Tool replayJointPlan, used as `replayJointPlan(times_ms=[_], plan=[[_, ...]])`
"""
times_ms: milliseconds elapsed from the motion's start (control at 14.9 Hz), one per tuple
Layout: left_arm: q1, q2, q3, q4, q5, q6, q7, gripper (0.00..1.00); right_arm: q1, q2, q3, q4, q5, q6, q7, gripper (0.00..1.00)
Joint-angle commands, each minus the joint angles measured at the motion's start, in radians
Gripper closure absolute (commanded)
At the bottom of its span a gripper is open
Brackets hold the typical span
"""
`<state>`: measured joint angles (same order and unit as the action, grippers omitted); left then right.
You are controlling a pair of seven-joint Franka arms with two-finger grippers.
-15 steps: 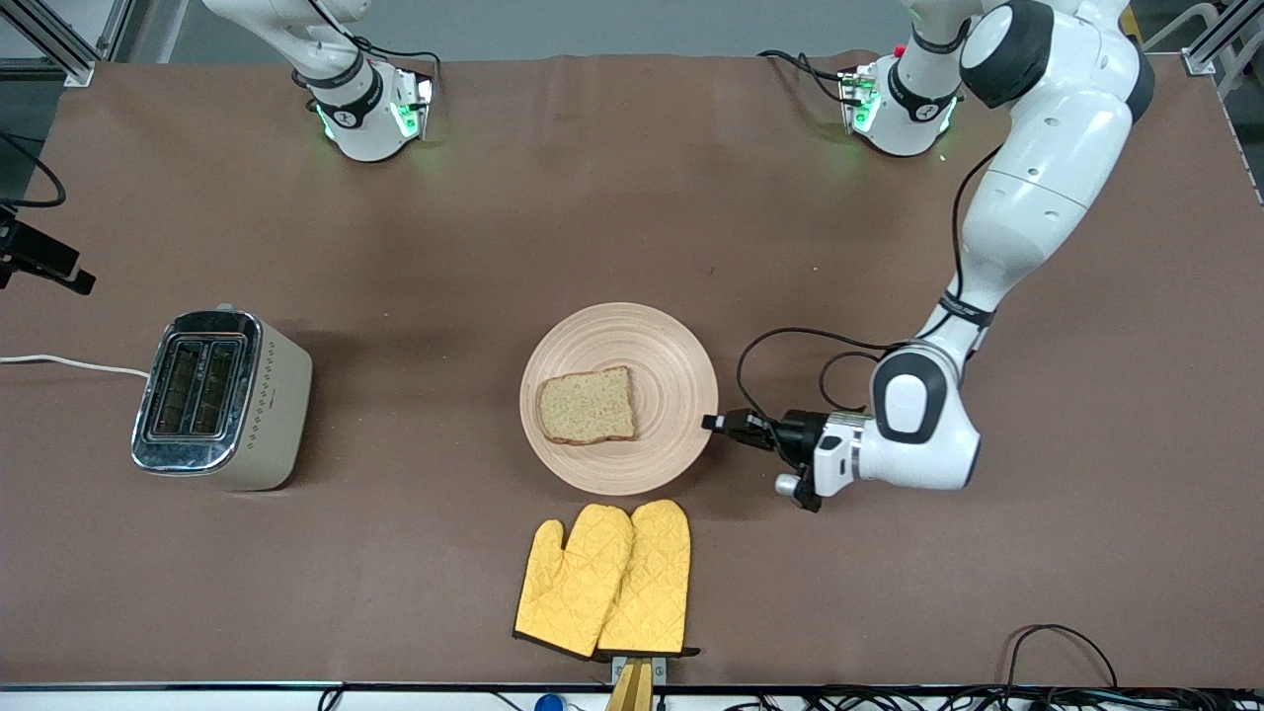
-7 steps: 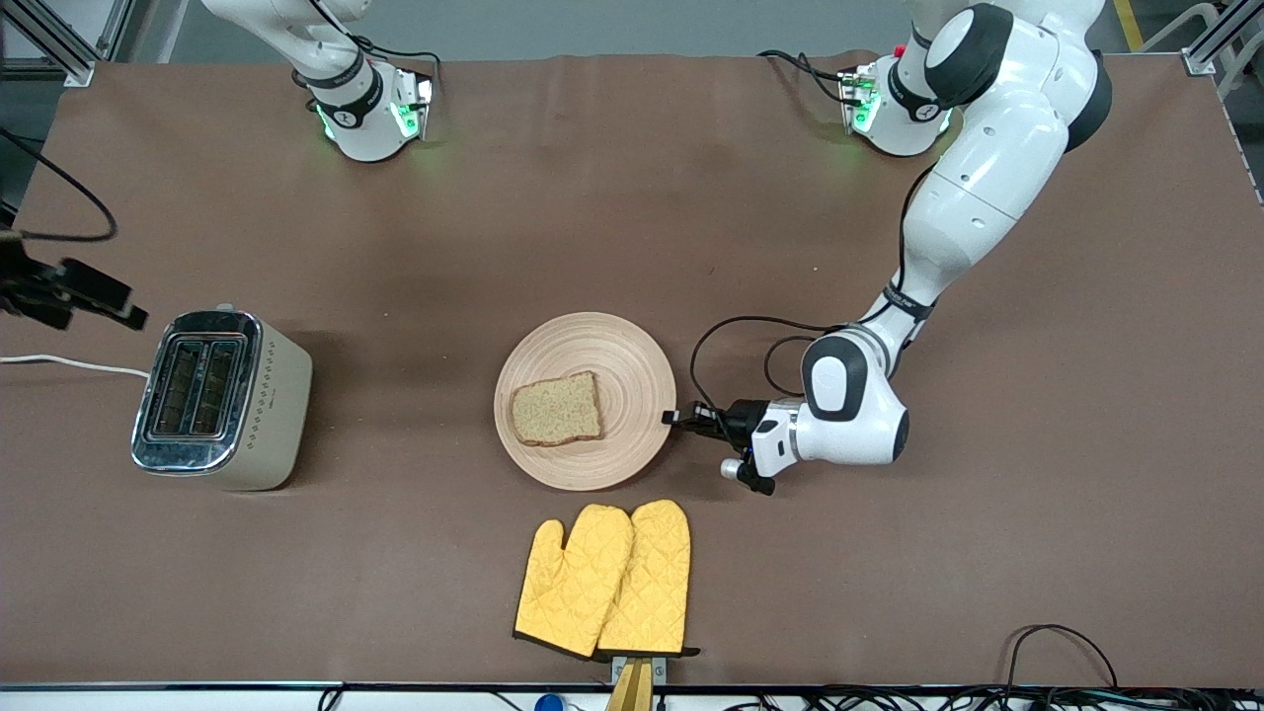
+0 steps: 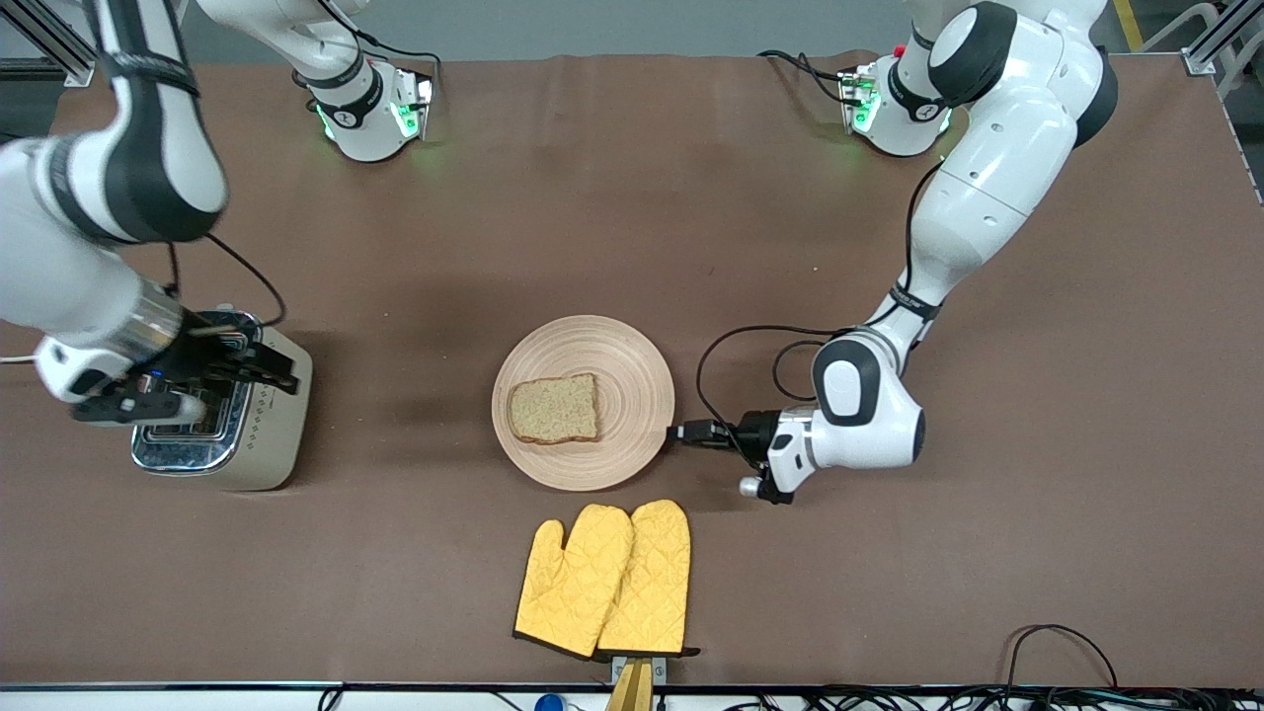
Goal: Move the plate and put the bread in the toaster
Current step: 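Release the plate with the left gripper while the right gripper reaches the bread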
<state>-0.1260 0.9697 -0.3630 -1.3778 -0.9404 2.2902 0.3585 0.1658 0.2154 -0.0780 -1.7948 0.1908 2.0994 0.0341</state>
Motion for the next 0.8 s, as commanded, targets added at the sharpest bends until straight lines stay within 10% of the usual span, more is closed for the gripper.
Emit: replayJointPlan(times_ms=[0, 736], plan=[[0.031, -0.090, 0.035, -0.018, 0.060, 0.008, -0.119, 0.00, 0.089, 0.067, -0.008, -0.017, 0.027, 0.115, 0.098, 0.00], [0.112, -0.422, 0.128, -0.021, 0.742, -0.153, -0.611, 0.00, 0.290, 0.286, -0.006, -0.041, 0.108, 0.335, 0.242, 0.14]])
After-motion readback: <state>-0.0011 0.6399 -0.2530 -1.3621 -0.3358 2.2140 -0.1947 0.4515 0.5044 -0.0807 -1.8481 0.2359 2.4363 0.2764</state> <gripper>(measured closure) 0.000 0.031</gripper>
